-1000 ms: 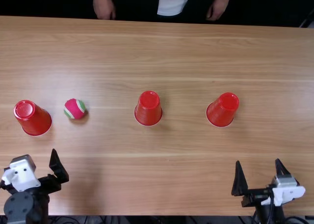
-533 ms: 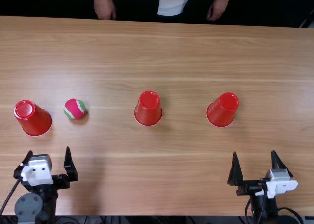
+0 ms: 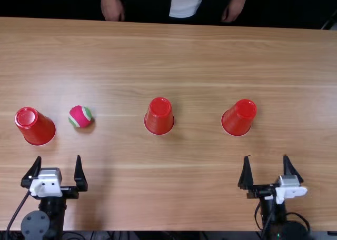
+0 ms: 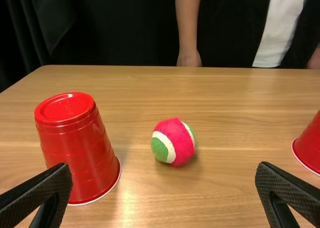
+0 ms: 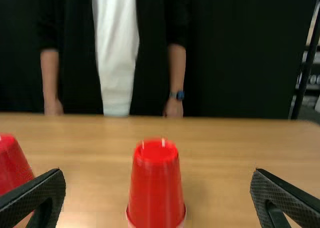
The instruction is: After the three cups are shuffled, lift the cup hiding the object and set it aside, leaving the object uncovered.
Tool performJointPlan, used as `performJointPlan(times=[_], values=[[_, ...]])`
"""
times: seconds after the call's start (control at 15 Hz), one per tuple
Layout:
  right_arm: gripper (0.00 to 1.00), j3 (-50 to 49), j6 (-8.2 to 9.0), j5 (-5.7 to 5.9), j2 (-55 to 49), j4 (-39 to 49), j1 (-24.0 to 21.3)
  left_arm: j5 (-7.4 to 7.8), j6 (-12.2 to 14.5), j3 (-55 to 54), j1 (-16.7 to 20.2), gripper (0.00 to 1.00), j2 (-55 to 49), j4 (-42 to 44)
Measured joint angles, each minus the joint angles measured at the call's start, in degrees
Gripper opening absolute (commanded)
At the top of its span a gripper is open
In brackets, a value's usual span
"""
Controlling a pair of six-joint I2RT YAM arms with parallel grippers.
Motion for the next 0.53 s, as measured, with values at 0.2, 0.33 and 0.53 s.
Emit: performJointPlan(times=[0.2,0.33,0.53], values=[[1.00,-0.66,0.02,0.35,0.00,0.61,0.00,0.26,0.04,0.00,0.00,1.00,0.00,0.02],[1.00,-0.66,-0.09,0.37,0.00,0.70,0.00,0.37,0.07,0.00,0.00,1.00,0.00,0.04],[1.00,-0.66,-0.09,0.35,0.00,0.68,0.00,0.37,0.07,0.00,0.00,1.00,0.00,0.07]])
